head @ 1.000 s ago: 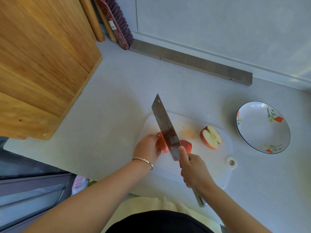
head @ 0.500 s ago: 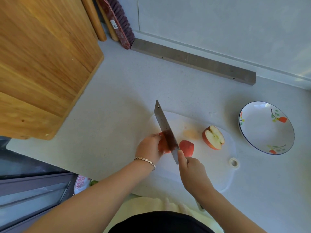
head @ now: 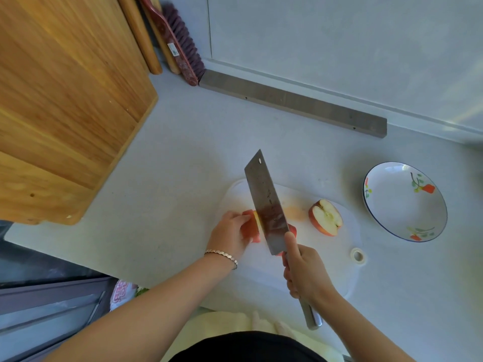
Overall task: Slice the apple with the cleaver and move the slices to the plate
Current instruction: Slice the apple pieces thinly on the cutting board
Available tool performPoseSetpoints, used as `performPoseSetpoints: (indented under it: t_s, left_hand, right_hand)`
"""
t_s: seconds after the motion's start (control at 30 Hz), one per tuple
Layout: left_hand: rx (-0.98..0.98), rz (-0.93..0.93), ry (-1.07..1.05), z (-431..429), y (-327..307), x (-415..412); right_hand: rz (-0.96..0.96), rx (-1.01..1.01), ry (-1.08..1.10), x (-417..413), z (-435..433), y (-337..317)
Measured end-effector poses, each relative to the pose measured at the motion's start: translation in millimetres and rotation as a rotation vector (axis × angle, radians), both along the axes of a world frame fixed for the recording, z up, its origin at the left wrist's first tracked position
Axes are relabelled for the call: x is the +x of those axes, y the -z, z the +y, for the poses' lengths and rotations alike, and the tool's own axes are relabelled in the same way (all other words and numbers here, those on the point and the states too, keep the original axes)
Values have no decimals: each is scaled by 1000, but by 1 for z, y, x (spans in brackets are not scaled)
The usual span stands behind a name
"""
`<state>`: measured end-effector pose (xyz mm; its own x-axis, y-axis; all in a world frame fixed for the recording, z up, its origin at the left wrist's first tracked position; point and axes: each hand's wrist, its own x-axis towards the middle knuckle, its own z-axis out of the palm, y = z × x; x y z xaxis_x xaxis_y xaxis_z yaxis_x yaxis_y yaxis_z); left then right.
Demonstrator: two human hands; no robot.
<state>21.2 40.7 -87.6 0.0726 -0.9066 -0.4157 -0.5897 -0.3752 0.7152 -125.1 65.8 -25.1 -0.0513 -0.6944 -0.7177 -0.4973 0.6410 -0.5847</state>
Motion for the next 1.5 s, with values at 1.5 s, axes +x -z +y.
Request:
performPoseSetpoints:
  t_s: [1.5]
  left_hand:
    - [84, 85, -206, -2, 1, -5]
  right_hand:
    - [96, -100, -102, 3, 8, 7]
